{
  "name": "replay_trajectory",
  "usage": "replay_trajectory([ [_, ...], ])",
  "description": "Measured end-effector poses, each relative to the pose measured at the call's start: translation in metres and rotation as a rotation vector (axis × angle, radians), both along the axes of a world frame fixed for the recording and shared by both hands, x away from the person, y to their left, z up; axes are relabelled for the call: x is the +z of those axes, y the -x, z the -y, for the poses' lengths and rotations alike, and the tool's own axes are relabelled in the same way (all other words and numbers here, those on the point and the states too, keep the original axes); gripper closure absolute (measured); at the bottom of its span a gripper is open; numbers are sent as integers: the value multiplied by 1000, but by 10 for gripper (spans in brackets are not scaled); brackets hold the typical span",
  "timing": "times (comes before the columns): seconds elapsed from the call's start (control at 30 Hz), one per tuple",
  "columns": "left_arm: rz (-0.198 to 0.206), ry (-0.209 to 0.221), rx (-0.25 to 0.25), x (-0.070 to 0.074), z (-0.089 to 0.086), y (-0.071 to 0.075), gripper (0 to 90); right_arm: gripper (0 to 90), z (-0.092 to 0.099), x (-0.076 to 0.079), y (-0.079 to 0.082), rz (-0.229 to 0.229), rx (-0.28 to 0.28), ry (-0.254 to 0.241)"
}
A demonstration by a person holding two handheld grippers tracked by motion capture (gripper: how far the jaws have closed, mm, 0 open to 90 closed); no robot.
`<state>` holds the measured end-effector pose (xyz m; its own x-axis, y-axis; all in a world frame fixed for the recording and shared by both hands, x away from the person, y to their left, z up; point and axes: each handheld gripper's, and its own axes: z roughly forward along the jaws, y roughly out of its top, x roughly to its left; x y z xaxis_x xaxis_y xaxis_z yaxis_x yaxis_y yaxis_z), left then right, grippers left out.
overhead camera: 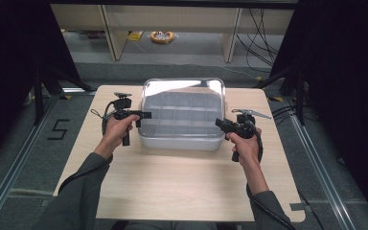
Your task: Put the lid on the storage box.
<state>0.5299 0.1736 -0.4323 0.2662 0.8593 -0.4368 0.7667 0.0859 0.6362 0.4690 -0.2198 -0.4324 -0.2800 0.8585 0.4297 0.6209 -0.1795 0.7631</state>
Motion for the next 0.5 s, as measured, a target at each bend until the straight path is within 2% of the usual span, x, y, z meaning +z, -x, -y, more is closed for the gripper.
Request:
replay_trajectory([
  [0.07, -8, -3, -1, -2, 1, 0, 470, 580, 1, -3, 1, -26, -9, -30],
  [0.1, -18, 4, 15, -2, 2, 0, 470, 580, 1, -4, 1, -44, -13, -48],
  [0.13, -20, 2, 14, -1, 2, 0, 469, 580, -1, -2, 3, -91, -24, -86],
  [0.17, -20, 2, 14, -1, 2, 0, 469, 579, 1, -3, 2, -51, -10, -68],
  [0.2, -21, 5, 18, -1, 2, -1, 469, 579, 1, -3, 2, -51, -10, -68],
  [0.23, -21, 8, 19, 0, 2, -1, 469, 579, -1, -1, 2, -81, -23, -84],
  [0.27, -13, 5, 10, 0, 0, 0, 468, 579, 1, -2, 0, -31, -7, -57],
  [0.3, -16, 5, 11, 0, 0, 0, 468, 579, -3, 3, 4, -117, -28, -104],
  [0.33, -16, 5, 11, 0, 0, 0, 468, 579, -3, 3, 4, -117, -28, -104],
  [0.37, -24, 9, 12, 0, -1, 1, 468, 579, -1, 0, 1, -55, -6, -68],
  [0.4, -23, 15, 28, -1, -1, 1, 468, 578, -1, 0, 1, -42, -8, -50],
  [0.43, -9, 6, 14, -2, -2, 2, 468, 570, -1, -3, -1, -33, -1, -45],
  [0.47, -9, 6, 14, -2, -2, 2, 469, 569, -3, -2, 0, -81, -18, -74],
  [0.5, 1, -8, 15, -2, 0, 3, 468, 568, -2, -6, -2, -50, -10, -51],
])
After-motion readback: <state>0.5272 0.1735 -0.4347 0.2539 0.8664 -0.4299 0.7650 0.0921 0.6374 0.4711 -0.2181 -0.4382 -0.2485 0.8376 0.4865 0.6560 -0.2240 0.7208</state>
